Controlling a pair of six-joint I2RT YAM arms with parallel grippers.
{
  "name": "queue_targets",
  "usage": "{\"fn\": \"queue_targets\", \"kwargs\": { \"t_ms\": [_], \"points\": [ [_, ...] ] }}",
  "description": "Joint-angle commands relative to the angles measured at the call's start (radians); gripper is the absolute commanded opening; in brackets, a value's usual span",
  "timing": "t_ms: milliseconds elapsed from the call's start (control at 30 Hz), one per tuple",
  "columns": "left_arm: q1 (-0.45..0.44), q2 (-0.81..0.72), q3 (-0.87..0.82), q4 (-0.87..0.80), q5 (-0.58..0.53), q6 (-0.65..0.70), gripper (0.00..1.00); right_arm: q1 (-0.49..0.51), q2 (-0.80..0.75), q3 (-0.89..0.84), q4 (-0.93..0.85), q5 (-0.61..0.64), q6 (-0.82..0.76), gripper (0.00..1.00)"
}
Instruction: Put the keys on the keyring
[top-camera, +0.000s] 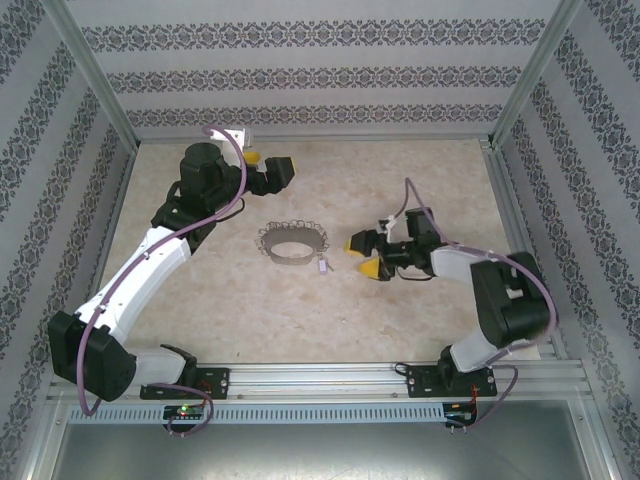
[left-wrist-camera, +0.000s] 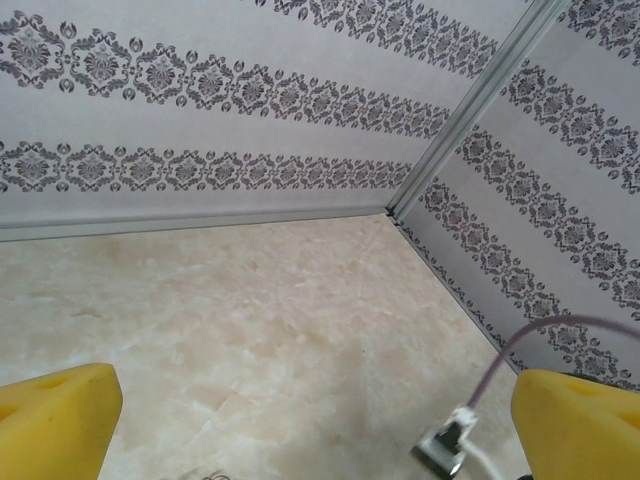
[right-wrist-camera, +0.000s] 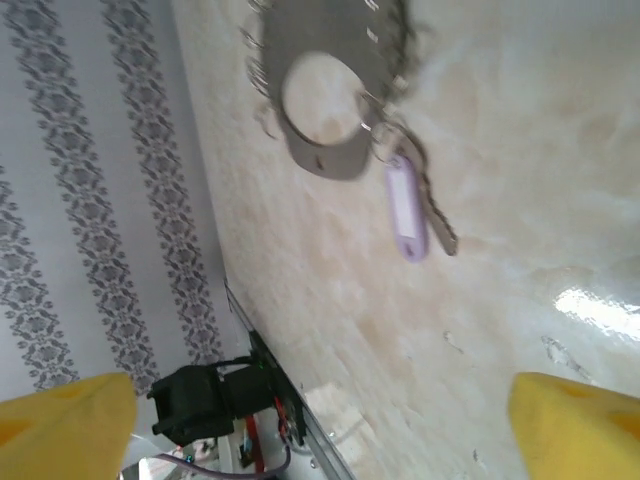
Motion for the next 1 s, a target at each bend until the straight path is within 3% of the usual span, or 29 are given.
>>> {"fn": "queue_targets", "kwargs": {
  "t_ms": [0, 67, 167, 333, 500, 567, 700, 867, 967],
  "points": [
    [0.012, -0.051, 0.033, -0.049, -0.051, 0.042, 1.00, -0.039, -0.136, 0.088, -0.235, 0.065, -0.145, 0.98],
    [0.012, -0.072, 0.026, -0.069, -0.109, 0.072, 1.00, -0.049, -0.203, 0.177, -0.386, 0.152, -0.247, 0.98],
    [0.012, -0.114, 0.003, -0.084, -0.219, 0.133, 1.00, -0.064, -0.295, 0.259, -0.462, 0.321, -0.330, 0.98],
    [0.013, -0.218, -0.139, 0.036, -0.419, 0.276, 1.00, -0.097, -0.436, 0.263, -0.381, 0.724, -0.376, 0.98],
    [0.015, -0.295, -0.341, 0.194, -0.601, 0.420, 1.00, -0.123, -0.508, 0.160, -0.216, 1.067, -0.451, 0.98],
    [0.030, -0.297, -0.423, 0.247, -0.676, 0.450, 1.00, -0.143, -0.505, 0.112, -0.166, 1.136, -0.488, 0.98],
    [0.079, -0.295, -0.600, 0.370, -0.692, 0.437, 1.00, -0.161, -0.477, -0.003, -0.044, 1.264, -0.588, 0.98],
    [0.150, -0.170, -0.756, 0.554, -0.715, 0.413, 1.00, -0.194, -0.394, -0.120, 0.141, 1.344, -0.620, 0.98],
    [0.181, -0.040, -0.815, 0.700, -0.706, 0.410, 1.00, -0.213, -0.329, -0.189, 0.310, 1.301, -0.631, 0.98]
  ]
}}
